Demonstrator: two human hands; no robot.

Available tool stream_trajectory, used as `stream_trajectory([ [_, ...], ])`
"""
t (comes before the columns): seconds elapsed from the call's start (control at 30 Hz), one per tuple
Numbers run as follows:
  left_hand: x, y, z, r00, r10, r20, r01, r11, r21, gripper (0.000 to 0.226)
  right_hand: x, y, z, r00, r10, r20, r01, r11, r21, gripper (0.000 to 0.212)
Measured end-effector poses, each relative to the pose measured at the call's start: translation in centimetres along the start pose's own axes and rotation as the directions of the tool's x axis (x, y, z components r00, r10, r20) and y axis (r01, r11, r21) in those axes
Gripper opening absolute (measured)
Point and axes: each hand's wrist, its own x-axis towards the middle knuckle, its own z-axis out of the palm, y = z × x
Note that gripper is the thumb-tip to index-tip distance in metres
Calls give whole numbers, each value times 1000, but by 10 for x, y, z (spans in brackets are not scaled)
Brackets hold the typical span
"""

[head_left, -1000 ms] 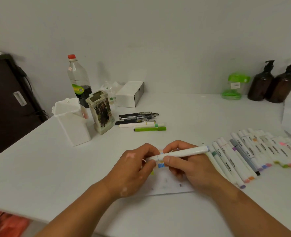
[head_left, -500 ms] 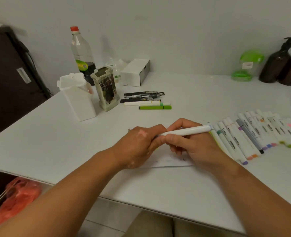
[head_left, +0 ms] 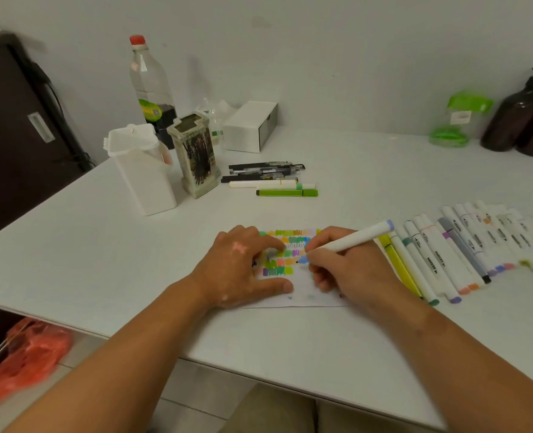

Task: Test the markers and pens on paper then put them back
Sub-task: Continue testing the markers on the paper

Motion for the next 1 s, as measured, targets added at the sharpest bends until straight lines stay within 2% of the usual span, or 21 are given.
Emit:
stream_trajectory([
  [0.07,-1,-3,2,1000,-16,-7,16,1000,1,74,0,4,1,999,-17,-32,12,988,-155,11],
  [0.17,-1,-4,3,1000,-28,2,28,1000,7,75,0,4,1,998,-45,-49,30,964,-265,9],
  [0.7,-3,-2,2,997,-69,24,69,998,5,72,-1,3,1,999,-53,-3,47,910,-412,9],
  [1.0,-3,-1,1,997,-71,28,71,997,6,73,-1,3,1,998,-55,-31,38,917,-396,9],
])
